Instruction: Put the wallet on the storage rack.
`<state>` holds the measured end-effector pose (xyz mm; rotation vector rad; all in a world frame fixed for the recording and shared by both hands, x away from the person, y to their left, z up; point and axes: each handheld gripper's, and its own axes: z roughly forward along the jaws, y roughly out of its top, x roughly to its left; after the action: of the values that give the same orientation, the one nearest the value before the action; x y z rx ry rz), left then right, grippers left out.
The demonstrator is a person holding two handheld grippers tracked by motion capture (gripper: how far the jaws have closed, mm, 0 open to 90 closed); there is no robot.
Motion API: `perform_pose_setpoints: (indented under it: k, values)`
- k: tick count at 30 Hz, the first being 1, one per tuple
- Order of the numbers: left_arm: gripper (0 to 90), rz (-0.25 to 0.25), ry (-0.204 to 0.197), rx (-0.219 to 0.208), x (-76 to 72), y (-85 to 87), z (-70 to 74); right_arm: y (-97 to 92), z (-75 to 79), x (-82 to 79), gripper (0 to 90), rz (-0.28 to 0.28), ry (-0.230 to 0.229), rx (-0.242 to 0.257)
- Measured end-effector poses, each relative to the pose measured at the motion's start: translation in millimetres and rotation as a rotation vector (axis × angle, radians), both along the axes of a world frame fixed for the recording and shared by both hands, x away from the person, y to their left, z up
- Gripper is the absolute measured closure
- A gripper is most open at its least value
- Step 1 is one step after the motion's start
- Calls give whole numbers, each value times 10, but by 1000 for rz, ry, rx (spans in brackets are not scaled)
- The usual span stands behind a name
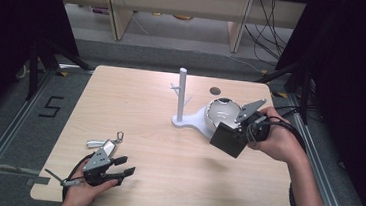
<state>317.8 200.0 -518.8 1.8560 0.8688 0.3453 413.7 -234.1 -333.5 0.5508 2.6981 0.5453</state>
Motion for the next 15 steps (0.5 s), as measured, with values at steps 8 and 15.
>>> perform_pose_setpoints:
  k: [8,15]
  values:
    - [467,-9,5,-11,7,2,-19,-9,113,81,796,-10,-80,-14]
    - [467,-4,7,-4,3,4,-19,-14,163,196,796,-7,-166,-27]
